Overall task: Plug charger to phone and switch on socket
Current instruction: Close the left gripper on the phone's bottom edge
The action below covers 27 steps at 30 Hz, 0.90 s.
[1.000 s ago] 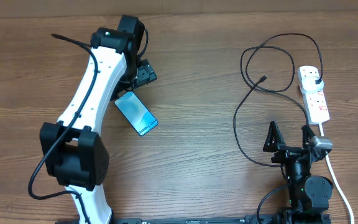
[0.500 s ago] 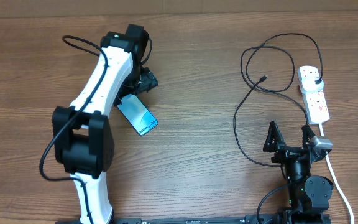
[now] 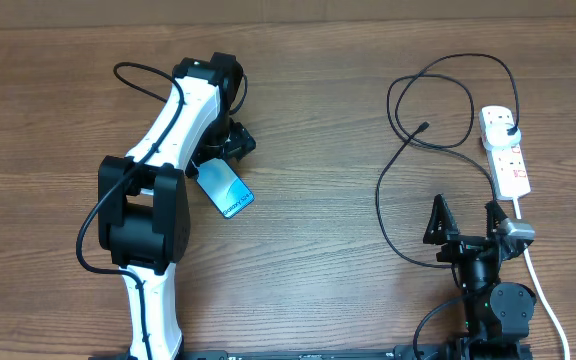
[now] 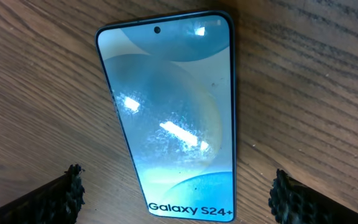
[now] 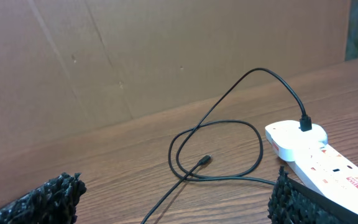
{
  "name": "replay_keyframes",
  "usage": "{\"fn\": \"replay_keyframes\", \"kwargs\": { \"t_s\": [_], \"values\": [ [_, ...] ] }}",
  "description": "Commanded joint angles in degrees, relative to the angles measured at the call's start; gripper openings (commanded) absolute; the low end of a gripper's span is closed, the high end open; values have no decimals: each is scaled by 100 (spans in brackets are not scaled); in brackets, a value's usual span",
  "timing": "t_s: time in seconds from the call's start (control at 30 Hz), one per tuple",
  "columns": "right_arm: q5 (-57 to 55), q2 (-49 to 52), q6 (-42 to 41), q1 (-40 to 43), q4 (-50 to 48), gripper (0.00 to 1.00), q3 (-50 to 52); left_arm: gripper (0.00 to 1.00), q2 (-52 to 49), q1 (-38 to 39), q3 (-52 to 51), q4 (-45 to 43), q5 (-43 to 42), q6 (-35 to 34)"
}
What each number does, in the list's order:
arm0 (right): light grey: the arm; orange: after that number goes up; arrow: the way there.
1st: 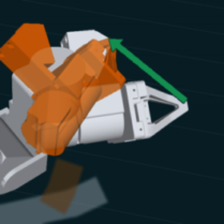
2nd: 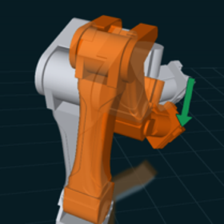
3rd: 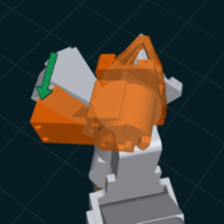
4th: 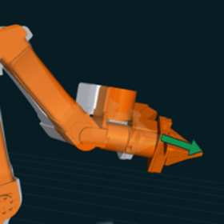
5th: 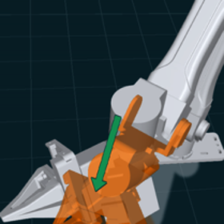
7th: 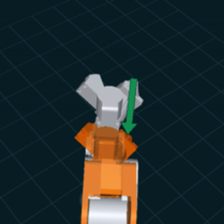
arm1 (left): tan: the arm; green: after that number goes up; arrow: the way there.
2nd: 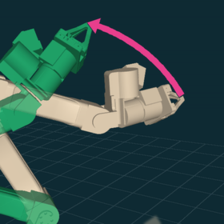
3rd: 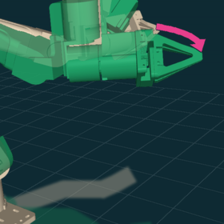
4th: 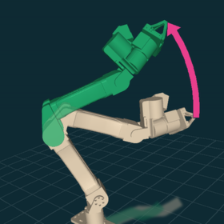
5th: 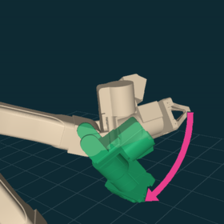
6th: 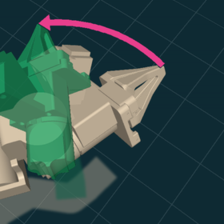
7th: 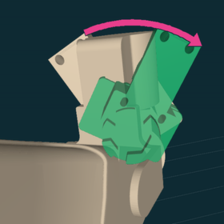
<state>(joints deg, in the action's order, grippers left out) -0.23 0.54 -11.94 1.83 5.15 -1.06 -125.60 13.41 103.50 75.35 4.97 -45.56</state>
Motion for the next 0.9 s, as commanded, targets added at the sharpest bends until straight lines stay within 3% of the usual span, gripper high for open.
{"fn": "replay_keyframes", "kwargs": {
  "t_s": [0.0,0.77,0.87],
  "values": [
    [13,-35,46,17,-35,100,63,100,-63,-37,-125,-109,-9,-142],
    [13,-35,46,17,-35,100,63,100,-63,-37,-1788,-1478,-450,-243],
    [13,-35,44,17,-35,100,63,95,-63,-37,-1788,-1528,-450,-44]
  ]
}}
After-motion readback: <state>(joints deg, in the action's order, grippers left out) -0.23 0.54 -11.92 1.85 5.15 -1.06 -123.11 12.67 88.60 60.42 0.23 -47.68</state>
